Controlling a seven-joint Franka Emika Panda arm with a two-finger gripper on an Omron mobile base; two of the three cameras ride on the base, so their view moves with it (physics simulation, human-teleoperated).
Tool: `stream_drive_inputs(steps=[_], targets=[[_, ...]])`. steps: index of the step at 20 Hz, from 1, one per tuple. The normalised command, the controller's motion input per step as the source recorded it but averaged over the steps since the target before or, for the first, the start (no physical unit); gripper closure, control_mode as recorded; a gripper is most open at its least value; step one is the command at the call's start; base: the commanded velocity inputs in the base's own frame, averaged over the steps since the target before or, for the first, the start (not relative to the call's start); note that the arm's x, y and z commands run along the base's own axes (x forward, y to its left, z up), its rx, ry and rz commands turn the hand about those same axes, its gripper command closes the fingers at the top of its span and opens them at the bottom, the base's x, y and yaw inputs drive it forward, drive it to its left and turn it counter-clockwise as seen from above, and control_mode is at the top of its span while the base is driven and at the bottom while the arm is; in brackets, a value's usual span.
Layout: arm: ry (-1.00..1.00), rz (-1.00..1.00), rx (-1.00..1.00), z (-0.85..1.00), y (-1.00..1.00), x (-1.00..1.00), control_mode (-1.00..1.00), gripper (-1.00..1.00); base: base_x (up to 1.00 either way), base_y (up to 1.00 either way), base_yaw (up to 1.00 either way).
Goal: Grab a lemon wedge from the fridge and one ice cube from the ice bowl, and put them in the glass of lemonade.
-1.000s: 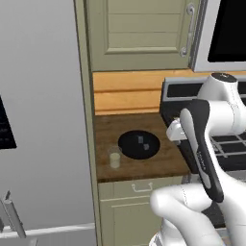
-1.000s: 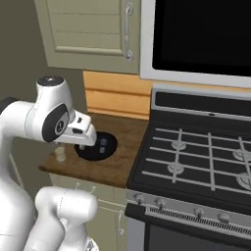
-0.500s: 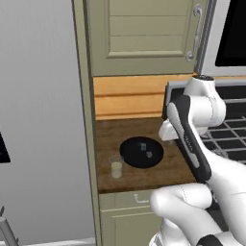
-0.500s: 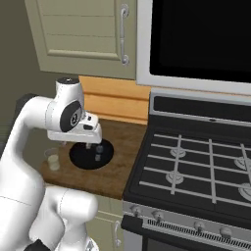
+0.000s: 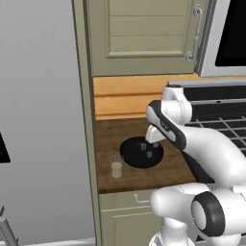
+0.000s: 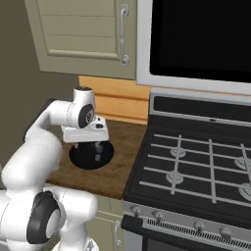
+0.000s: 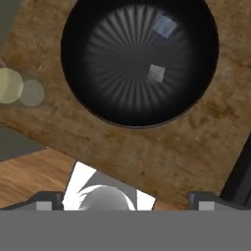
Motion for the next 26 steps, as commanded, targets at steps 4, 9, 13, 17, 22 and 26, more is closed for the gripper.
stream_drive_inputs(steps=[4, 9, 13, 17, 22, 26], targets=[[-0.01, 0.24, 0.00, -0.64, -0.12, 0.58, -1.00, -1.00, 0.00, 0.00, 0.00], [-0.03, 0.07, 0.00, -0.62, 0.22, 0.38, -1.00, -1.00, 0.00, 0.00, 0.00], [-0.01, 0.03, 0.00, -0.39, 0.36, 0.42, -1.00, -1.00, 0.00, 0.00, 0.00], [0.04, 0.00, 0.00, -0.12, 0.01, 0.15, -1.00, -1.00, 0.00, 0.00, 0.00], [0.13, 0.00, 0.00, -0.55, 0.00, 0.37, -1.00, -1.00, 0.00, 0.00, 0.00], [0.02, 0.00, 0.03, -0.52, 0.00, 0.28, -1.00, -1.00, 0.00, 0.00, 0.00]])
